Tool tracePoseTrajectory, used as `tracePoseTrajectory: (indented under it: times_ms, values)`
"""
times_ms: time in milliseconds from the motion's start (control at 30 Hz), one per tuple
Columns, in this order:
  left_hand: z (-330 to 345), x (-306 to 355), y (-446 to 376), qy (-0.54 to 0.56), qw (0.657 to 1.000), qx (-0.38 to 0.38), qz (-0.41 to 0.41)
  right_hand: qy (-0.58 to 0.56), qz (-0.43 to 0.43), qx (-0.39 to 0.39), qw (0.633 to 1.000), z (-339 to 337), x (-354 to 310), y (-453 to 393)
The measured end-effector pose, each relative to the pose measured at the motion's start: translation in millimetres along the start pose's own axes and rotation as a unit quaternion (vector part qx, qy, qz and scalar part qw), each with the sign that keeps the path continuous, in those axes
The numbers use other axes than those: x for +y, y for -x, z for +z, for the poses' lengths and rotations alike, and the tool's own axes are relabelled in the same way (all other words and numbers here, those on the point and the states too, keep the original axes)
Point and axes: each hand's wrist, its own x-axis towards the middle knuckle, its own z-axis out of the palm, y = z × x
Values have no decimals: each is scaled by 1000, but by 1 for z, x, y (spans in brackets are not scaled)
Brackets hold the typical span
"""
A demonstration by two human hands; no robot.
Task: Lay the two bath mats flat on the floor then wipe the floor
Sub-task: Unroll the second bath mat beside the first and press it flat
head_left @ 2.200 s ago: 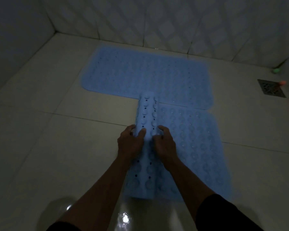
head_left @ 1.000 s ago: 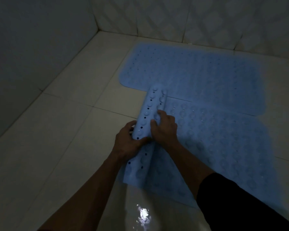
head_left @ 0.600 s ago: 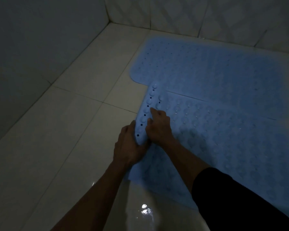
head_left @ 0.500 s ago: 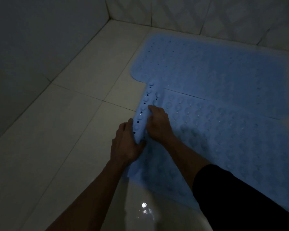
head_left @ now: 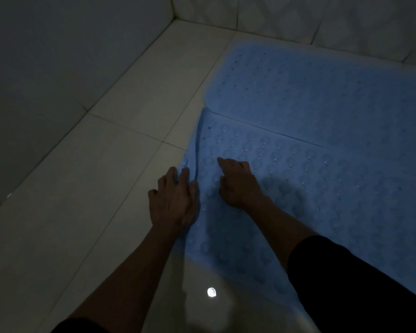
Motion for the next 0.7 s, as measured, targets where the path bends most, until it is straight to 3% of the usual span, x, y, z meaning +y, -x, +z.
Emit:
tracePoseTrajectory:
  times_ms: [133,300,500,600,700]
  values:
    - [-1,-7,-15,-48,999,20,-9,-8,10,10,1000,-2,0,-3]
    - [-7,-13,-31,-77,996,-6,-36,-11,19,22,1000,-4,0,-10]
    - [2,-20,-42,-260,965,-17,13,7,17,16,1000,-4,3,-15]
    - [2,-13,-49,-248,967,4,50,-14,2,28,1000,-10,7,-18]
    - [10,0,-56,-217,974,6,61,-7,10,88,996,-16,17,-23]
